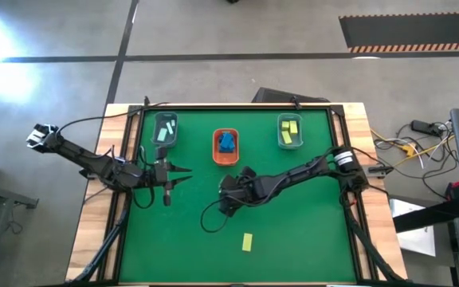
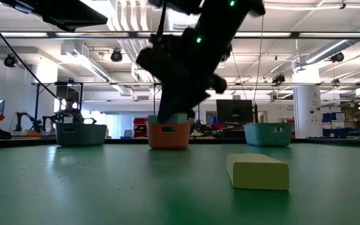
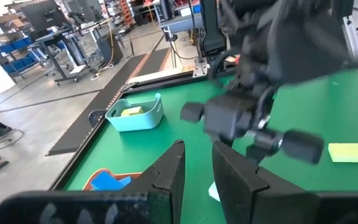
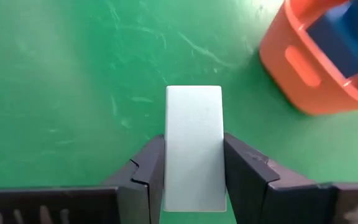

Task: Sort & place blocks by color
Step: Put the light blue wooden block into the gray bin, then put the yellow wooden block into the green bin

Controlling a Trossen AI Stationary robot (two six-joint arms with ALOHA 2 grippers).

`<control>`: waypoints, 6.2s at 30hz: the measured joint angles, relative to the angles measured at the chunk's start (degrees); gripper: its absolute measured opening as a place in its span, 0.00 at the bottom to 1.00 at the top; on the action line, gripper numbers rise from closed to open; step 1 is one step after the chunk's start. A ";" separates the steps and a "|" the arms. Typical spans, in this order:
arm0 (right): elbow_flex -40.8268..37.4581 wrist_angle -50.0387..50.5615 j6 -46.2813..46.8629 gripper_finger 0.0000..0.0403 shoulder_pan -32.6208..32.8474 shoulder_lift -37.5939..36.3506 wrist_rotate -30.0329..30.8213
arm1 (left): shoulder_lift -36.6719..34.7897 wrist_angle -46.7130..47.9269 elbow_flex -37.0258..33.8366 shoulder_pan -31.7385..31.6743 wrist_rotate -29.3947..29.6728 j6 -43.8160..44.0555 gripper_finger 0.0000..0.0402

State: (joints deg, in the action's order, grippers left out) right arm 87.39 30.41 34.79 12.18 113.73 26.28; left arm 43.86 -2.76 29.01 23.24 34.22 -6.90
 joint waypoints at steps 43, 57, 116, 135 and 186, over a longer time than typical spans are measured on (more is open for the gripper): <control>-43.56 -86.03 -39.36 0.29 5.80 -20.92 1.74 | 18.49 -35.21 -0.43 -1.22 -9.05 -7.09 0.59; -43.06 -86.01 -39.53 0.29 5.80 -20.92 0.63 | 40.98 -66.09 1.12 -11.54 -26.73 -5.68 0.62; -43.06 -37.87 -10.63 0.61 5.95 -38.14 14.82 | 27.20 -10.66 -0.50 -40.34 29.93 16.04 0.29; -43.01 -38.21 -9.23 0.60 6.08 -35.98 14.76 | 27.47 -4.61 -1.40 -47.04 27.56 21.54 0.36; -28.96 -14.21 -12.12 0.58 15.65 -25.35 -13.45 | 36.83 -27.06 -0.26 -4.59 9.68 23.02 0.38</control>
State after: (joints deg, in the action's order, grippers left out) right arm 58.43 16.21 22.67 27.83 88.38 12.83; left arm 80.68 -29.82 28.75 18.65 43.90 16.12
